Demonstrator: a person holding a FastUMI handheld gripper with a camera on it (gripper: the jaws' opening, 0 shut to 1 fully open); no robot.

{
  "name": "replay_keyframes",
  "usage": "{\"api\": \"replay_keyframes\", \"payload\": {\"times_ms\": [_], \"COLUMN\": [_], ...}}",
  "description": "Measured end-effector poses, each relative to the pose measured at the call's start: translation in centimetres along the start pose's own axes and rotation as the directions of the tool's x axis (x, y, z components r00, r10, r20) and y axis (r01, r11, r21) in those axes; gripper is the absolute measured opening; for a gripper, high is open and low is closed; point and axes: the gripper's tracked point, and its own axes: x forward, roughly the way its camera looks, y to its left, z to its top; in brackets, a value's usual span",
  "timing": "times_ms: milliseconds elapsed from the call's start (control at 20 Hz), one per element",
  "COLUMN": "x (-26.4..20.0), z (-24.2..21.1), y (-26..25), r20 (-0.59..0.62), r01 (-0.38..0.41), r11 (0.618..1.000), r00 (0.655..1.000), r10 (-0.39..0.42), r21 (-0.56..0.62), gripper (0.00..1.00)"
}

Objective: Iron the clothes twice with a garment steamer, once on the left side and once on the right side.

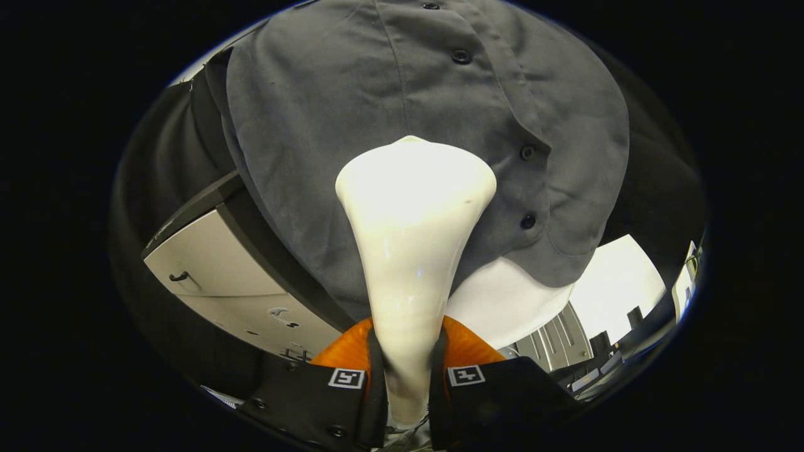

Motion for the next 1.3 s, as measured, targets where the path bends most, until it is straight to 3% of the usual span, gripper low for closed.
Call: {"api": "replay_keyframes", "payload": {"times_ms": [600,900,1300], "x": [-3.9,-8.8,-15.7], "z": [0.1,4.1,13.5], "y": [-2.2,-3.0,-3.3], "r20": [0.036,0.106,0.242], "r01": [0.027,0.024,0.039], "r11": [0.999,0.999,0.999], "r00": [0.999,0.994,0.970], "r10": [-0.029,-0.027,-0.032], "r21": [0.046,0.027,-0.024], "gripper": [0.34,0.34,0.34]}}
